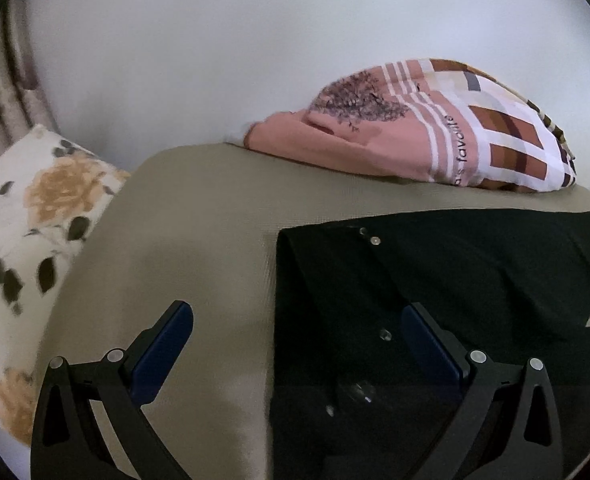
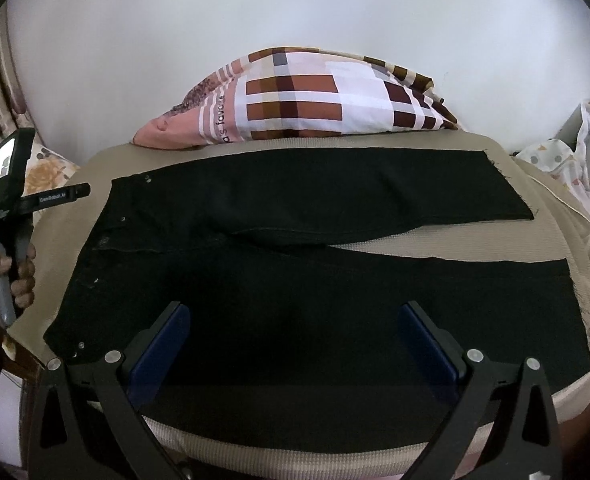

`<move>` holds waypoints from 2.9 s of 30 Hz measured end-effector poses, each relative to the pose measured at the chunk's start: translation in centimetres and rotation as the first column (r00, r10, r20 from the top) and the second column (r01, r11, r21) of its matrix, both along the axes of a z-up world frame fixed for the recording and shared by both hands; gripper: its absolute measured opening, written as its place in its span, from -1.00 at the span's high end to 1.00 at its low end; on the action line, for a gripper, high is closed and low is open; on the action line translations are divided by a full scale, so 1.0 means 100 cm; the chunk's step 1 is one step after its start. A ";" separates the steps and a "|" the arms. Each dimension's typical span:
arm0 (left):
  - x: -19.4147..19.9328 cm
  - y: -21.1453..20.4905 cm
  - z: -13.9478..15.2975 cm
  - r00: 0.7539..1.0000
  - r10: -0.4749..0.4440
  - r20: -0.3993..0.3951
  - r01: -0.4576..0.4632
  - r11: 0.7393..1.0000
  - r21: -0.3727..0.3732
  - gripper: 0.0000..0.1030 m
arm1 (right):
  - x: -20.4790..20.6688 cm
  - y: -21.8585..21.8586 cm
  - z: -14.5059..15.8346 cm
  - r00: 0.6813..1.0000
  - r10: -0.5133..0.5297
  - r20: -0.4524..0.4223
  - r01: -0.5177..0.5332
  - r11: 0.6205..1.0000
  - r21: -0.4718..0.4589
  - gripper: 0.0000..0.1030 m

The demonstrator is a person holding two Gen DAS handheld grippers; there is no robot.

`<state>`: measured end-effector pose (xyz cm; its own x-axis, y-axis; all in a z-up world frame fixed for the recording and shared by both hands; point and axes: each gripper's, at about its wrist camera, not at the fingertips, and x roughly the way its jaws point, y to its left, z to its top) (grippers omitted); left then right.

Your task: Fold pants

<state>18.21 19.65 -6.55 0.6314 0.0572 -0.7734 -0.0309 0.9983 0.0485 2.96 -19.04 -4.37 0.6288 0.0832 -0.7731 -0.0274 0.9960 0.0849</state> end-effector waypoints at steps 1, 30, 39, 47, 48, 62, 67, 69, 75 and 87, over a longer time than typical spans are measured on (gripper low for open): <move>0.009 0.008 -0.005 1.000 -0.013 -0.015 0.013 1.000 -0.009 -1.00 | 0.002 0.001 0.000 1.000 0.001 -0.002 -0.001 1.000 0.000 -1.00; 0.131 0.038 -0.079 0.956 -0.257 -0.140 0.213 0.939 -0.270 0.44 | 0.031 0.010 -0.035 0.993 -0.008 -0.115 0.003 0.999 -0.050 -1.00; 0.052 0.013 -0.006 0.977 -0.192 0.093 0.208 0.955 -0.211 0.66 | 0.090 -0.006 -0.014 0.985 0.131 -0.116 -0.075 0.916 0.394 -0.19; -0.039 -0.011 0.026 0.958 -0.186 0.219 0.236 0.944 -0.229 0.66 | 0.203 -0.012 -0.041 0.952 0.204 -0.230 0.027 0.690 0.724 0.20; -0.047 -0.016 0.027 0.957 -0.182 0.224 0.234 0.944 -0.231 0.66 | 0.214 -0.013 -0.044 0.952 0.191 -0.238 0.048 0.677 0.735 0.20; -0.093 -0.022 0.021 0.976 -0.133 0.170 0.183 0.927 -0.329 0.63 | 0.275 -0.045 -0.113 0.910 0.043 -0.412 0.336 0.507 0.794 0.88; -0.108 -0.012 0.023 0.983 -0.110 0.148 0.154 0.932 -0.329 0.63 | 0.231 -0.035 -0.086 0.958 0.021 -0.287 0.215 0.611 0.762 0.90; -0.121 -0.007 0.021 0.987 -0.104 0.122 0.139 0.931 -0.336 0.63 | 0.207 -0.032 -0.080 0.962 0.026 -0.271 0.194 0.631 0.751 0.90; -0.162 -0.004 0.004 0.996 -0.086 0.029 0.090 0.941 -0.325 0.63 | 0.117 -0.037 -0.089 0.952 0.039 -0.304 0.209 0.642 0.738 0.90; -0.214 -0.009 -0.035 0.986 -0.036 -0.162 -0.004 0.970 -0.241 0.62 | 0.017 -0.039 -0.148 0.894 0.039 -0.447 0.331 0.615 0.716 0.90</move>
<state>-3.18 18.74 -10.10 0.4937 -0.1521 -0.8563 -0.0263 0.9815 -0.1895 4.70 -22.96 -19.18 0.3558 0.6846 -0.6361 0.3313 0.5441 0.7709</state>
